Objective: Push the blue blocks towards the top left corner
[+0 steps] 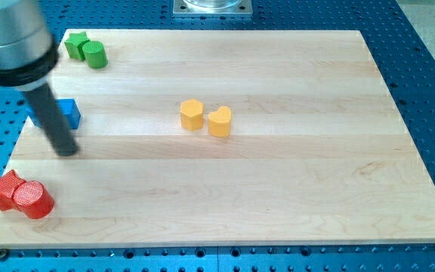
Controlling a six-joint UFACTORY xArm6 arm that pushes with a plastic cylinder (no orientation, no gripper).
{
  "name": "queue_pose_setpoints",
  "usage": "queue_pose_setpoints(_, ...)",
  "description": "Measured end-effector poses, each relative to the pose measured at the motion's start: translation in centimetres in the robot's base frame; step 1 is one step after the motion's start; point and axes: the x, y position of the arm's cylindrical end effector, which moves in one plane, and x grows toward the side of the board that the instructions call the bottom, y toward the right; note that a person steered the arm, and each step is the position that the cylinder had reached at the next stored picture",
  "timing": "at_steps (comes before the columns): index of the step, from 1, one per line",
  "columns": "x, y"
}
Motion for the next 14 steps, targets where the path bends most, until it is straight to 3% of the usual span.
queue_pose_setpoints(1,-0.9,-3.7)
queue_pose_setpoints(3,-6.9,0.9)
queue_pose_setpoints(4,-6.8,0.5)
queue_pose_setpoints(5,-2.7,-1.2)
queue_pose_setpoints(7,-8.8,-3.7)
queue_pose_setpoints(9,-4.0,-5.3)
queue_pose_setpoints(10,-8.6,-0.8)
queue_pose_setpoints(11,-13.0,-0.8)
queue_pose_setpoints(13,-17.1,-0.8)
queue_pose_setpoints(14,-14.2,3.4)
